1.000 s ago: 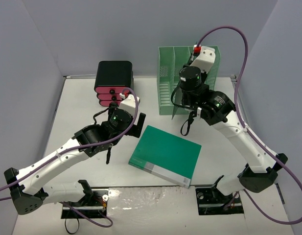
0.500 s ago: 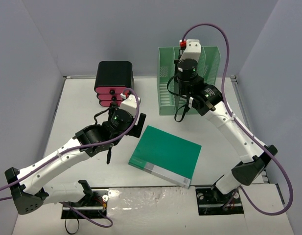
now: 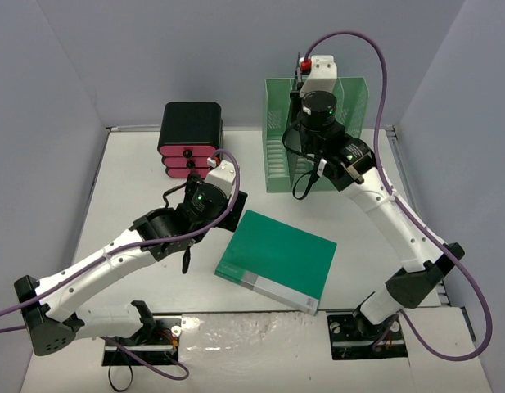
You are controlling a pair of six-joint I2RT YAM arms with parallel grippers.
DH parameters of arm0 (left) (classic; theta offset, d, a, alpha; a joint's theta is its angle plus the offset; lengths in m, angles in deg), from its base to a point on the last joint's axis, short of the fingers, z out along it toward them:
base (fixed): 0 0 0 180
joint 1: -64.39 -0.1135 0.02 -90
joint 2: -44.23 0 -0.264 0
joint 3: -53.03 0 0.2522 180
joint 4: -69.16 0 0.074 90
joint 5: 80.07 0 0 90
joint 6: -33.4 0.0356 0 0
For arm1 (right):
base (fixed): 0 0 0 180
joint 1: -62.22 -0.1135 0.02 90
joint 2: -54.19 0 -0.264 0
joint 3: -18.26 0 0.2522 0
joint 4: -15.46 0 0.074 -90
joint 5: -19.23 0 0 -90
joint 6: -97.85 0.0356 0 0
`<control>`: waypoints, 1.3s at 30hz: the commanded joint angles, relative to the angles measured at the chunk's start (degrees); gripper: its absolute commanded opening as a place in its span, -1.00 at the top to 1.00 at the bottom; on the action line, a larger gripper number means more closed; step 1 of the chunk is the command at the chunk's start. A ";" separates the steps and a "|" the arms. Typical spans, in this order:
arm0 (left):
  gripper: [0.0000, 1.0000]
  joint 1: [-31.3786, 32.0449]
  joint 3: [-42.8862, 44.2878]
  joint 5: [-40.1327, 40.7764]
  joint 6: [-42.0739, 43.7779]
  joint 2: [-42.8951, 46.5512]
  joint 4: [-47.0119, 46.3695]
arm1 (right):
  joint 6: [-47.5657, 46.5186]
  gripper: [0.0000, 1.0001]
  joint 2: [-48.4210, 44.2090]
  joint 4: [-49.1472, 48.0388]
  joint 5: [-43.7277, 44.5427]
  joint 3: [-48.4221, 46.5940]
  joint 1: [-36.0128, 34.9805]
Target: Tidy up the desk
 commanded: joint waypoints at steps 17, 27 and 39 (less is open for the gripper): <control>-0.71 -0.87 2.11 0.56 1.13 -0.22 -2.21 | -3.95 1.00 7.96 -17.67 -7.81 -3.38 4.62; -0.71 -1.72 2.34 0.61 1.66 -1.02 -1.91 | -3.29 1.00 11.32 -22.42 -10.53 -2.60 6.25; -0.71 -2.69 2.86 0.57 2.19 -1.69 -1.69 | -2.73 1.00 12.83 -29.28 -12.19 3.75 7.61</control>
